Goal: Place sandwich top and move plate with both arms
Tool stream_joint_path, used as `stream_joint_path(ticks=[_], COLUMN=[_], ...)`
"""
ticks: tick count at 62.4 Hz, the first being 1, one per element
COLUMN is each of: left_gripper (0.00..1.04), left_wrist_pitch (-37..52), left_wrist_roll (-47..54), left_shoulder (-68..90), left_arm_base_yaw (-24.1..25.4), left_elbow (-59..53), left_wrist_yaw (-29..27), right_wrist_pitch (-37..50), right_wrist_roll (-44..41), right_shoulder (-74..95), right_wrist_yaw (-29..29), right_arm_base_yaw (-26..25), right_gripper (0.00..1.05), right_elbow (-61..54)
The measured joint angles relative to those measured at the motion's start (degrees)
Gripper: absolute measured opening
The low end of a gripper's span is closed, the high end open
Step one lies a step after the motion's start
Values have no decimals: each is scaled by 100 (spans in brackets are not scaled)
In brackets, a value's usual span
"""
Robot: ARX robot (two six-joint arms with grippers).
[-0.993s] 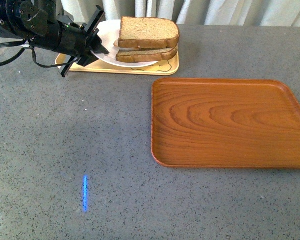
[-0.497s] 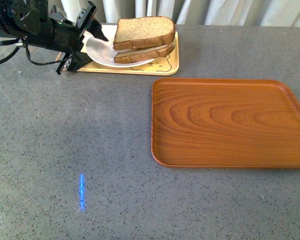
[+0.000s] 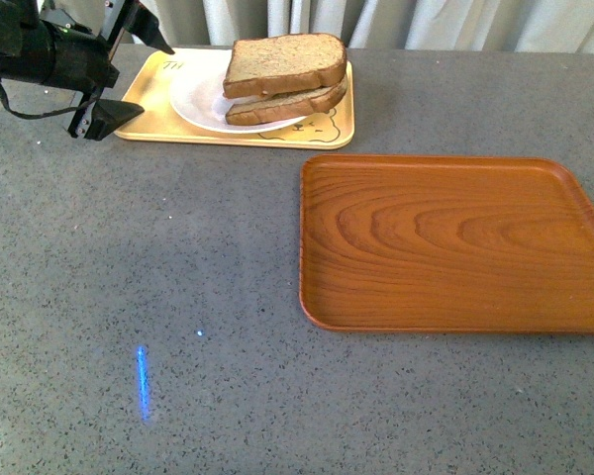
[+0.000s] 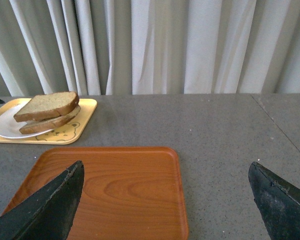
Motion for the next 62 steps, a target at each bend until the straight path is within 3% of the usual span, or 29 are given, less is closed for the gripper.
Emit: stream_joint_path(ticks=[11, 25, 31, 34, 42, 57, 62], left_gripper=[96, 95, 78, 68, 45, 2, 2], left_wrist_pitch=[695, 2474, 4190, 4750, 5287, 5608, 5635], left_wrist_roll=[-136, -42, 1742, 2841, 4395, 4983, 5014], left_shoulder=[-476, -1652, -2081, -2380, -3206, -4435, -4830], left_arm_base_yaw=[179, 358, 275, 247, 201, -33, -33], left_elbow=[-651, -2297, -3375, -4013, -5302, -7001, -7431], left_wrist_yaw=[37, 4, -1746, -2214, -2334, -2529, -2544], right_wrist_pitch=[0, 0, 0, 0, 0, 0, 0], right_wrist_roll=[0, -2, -2, -2, 0, 0, 0], right_shoulder=[0, 0, -2, 0, 0, 0, 0], right_wrist_yaw=[0, 0, 0, 0, 0, 0, 2], right_arm_base_yaw=[0, 0, 0, 0, 0, 0, 0], right_gripper=[96, 96, 96, 96, 96, 96, 96], right_elbow=[0, 0, 0, 0, 0, 0, 0])
